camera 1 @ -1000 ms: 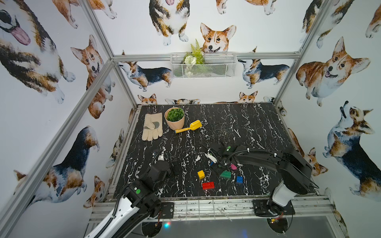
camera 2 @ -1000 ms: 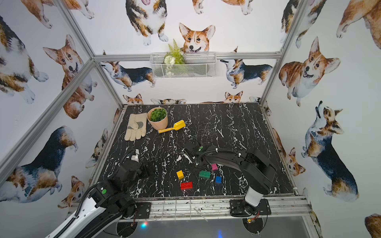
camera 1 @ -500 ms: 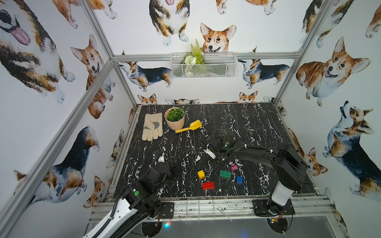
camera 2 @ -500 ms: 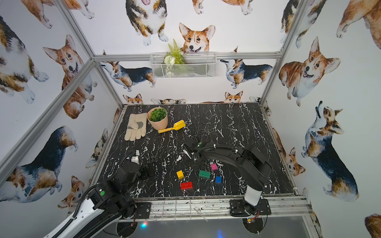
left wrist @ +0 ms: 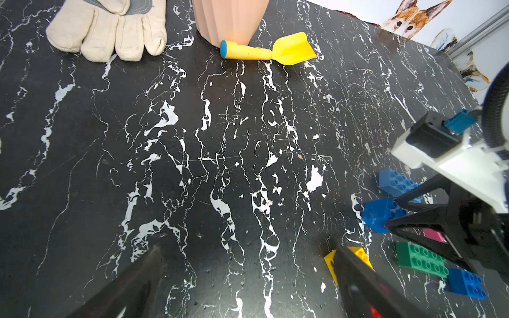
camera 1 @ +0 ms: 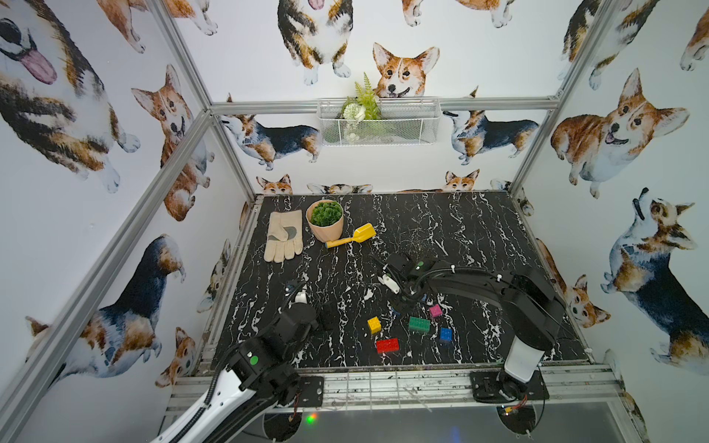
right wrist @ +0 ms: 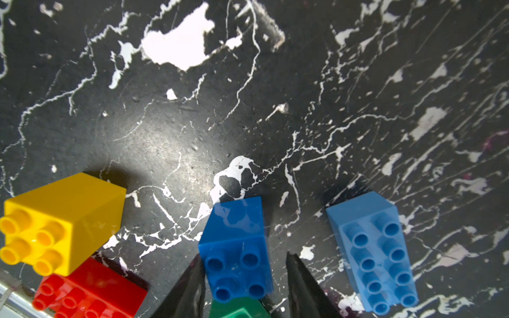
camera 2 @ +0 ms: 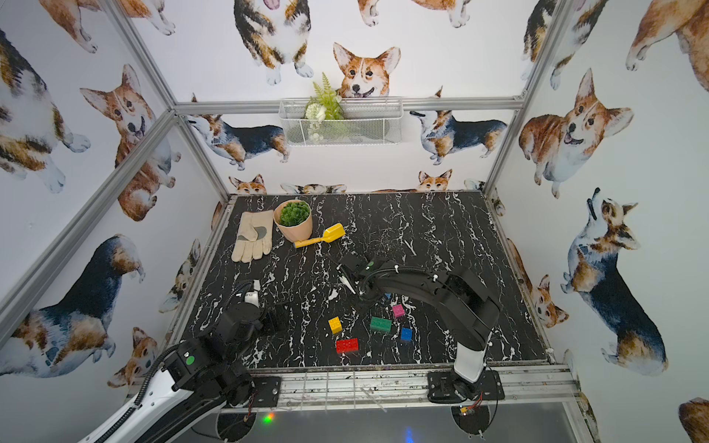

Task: Assemble a spoon with lego
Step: Pick up the lego brick from the center of the board, then assemble the lego brick with the lego brick.

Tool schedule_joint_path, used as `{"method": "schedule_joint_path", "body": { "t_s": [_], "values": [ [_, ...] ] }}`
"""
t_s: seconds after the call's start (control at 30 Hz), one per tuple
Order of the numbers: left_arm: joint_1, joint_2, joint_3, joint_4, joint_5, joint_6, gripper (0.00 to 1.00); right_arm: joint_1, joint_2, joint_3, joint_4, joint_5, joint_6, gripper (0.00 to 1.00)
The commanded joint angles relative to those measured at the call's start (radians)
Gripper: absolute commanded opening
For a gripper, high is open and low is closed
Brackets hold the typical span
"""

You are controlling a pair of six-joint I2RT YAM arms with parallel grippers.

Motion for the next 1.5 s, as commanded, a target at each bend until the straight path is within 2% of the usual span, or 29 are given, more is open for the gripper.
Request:
{"method": "schedule_joint_path", "body": {
  "t_s": [0.0, 0.27, 0.47, 0.63, 0.83, 1.03, 1.2, 1.47],
  "values": [
    [-0.004, -0.001, 0.003, -0.008, -0.019, 0.0, 1.0, 0.001, 0.008, 0.008, -0.009, -0.011, -0.011, 0.47],
    [-0.006, -0.001, 0.003, -0.009, -0.019, -0.001, 1.0, 0.001, 0.013, 0.017, -0.009, -0.007, -0.007, 0.4],
    [-0.009, 0.0, 0.004, -0.009, -0.016, -0.003, 1.0, 0.001, 0.011, 0.047, -0.03, -0.022, 0.018, 0.23],
    [-0.017, -0.002, 0.005, -0.011, -0.02, -0.003, 1.0, 0.002, -0.021, 0.056, -0.063, -0.022, 0.065, 0.16],
    [-0.018, -0.016, 0.002, -0.012, -0.025, -0.006, 1.0, 0.072, -0.103, 0.072, -0.113, 0.033, 0.213, 0.13],
    [-0.02, -0.026, 0.0, -0.012, -0.026, -0.007, 1.0, 0.149, -0.168, 0.062, -0.108, 0.076, 0.427, 0.08],
    [-0.022, -0.035, -0.002, -0.014, -0.024, -0.009, 1.0, 0.232, -0.207, 0.066, -0.094, 0.161, 0.562, 0.07],
    [-0.038, -0.053, -0.003, -0.024, -0.033, -0.017, 1.0, 0.308, -0.114, 0.128, -0.116, 0.194, 0.621, 0.05]
  ]
}}
